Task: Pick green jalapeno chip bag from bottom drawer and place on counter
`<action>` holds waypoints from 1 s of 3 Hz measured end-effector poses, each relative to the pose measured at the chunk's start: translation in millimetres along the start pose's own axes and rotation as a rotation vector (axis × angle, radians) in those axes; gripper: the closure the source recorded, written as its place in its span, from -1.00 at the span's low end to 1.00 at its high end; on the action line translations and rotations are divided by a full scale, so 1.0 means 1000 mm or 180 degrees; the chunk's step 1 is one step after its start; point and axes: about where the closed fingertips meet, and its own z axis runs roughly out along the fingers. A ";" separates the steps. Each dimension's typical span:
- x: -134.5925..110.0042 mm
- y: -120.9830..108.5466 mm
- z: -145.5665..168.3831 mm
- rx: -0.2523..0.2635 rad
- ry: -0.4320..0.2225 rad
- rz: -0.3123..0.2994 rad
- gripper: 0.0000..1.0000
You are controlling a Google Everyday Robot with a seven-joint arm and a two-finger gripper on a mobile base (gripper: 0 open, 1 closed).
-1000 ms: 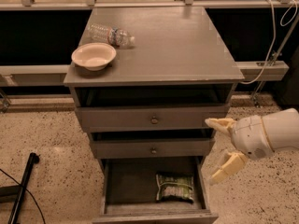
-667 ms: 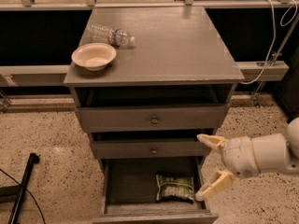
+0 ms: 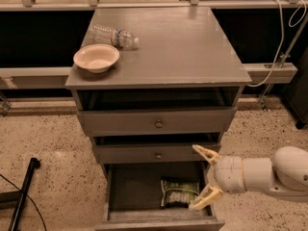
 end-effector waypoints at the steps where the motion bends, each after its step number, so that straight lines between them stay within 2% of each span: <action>1: 0.002 0.000 0.002 0.0007 -0.0012 0.0002 -1.00; 2: 0.028 -0.004 0.022 0.0100 -0.0120 0.0042 -1.00; 3: 0.068 -0.005 0.044 0.0237 0.0159 -0.0264 -1.00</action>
Offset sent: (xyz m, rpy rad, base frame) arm 0.0247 0.0030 -0.0736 0.0889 -0.0288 -0.0684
